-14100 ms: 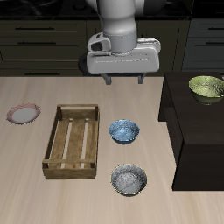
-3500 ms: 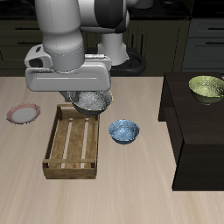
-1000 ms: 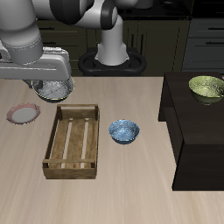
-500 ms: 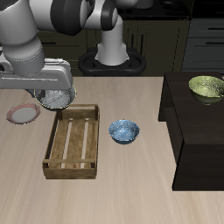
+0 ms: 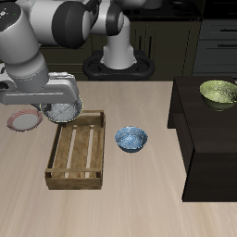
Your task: Place the black bowl in the wooden tray
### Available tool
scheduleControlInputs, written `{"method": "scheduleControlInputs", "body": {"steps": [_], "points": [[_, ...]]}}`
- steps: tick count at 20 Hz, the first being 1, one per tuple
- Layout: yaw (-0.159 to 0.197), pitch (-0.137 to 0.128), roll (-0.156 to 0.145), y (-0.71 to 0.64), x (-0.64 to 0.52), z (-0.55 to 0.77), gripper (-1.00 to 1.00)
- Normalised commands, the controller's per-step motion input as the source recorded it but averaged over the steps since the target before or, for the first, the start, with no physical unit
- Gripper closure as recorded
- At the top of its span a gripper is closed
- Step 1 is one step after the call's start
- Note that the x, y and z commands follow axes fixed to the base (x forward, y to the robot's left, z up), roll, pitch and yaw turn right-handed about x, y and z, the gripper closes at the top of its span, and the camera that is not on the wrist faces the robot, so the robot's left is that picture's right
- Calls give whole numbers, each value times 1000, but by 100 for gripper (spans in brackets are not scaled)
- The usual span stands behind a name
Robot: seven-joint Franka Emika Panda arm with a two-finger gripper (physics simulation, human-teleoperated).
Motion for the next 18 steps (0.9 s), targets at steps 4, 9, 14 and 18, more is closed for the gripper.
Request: {"method": "scheduleControlInputs", "body": {"steps": [4,9,14,18], "points": [[5,-5,-5,-98,-99,-141,100],[-6,-18,11,-11,-188,-124,100],[2,-15,24,68,-164,-209,100],[-7,18,-6,-3,0,-196,100]]}}
